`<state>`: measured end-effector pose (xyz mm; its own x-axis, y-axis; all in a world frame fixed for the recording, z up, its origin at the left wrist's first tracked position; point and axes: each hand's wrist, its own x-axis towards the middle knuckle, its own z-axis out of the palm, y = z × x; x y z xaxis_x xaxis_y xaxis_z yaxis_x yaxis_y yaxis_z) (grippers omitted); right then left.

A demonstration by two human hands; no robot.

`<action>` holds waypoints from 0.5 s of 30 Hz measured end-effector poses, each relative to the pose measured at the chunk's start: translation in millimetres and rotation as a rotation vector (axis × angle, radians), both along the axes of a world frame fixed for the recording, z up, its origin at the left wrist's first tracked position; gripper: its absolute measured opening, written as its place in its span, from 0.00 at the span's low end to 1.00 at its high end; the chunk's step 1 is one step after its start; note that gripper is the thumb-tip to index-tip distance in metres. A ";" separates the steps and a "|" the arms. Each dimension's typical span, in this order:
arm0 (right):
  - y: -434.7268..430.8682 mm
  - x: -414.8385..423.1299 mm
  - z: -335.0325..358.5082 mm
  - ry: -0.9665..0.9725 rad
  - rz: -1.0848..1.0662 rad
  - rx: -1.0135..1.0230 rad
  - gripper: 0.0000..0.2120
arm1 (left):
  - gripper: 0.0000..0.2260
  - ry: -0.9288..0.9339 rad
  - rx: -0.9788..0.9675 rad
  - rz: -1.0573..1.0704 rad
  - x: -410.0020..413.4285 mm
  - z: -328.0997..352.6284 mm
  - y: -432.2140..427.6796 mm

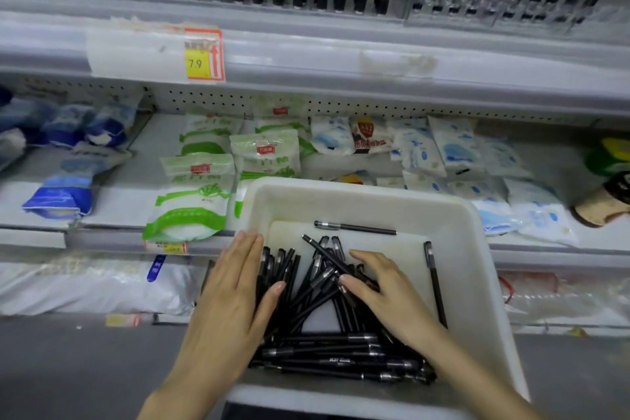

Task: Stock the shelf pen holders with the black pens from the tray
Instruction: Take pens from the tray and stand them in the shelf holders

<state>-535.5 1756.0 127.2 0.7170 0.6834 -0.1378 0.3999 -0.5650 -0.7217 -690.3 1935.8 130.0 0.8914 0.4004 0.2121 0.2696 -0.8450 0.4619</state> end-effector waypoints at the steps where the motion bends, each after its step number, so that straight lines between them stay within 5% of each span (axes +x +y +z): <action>1: -2.8 2.4 -0.8 -0.014 -0.029 -0.010 0.23 | 0.30 0.000 -0.005 -0.002 0.0 -0.6 0.6; 15: -8.0 11.1 -20.0 0.209 -0.203 0.011 0.05 | 0.31 0.009 -0.022 0.010 -1.2 -1.6 0.0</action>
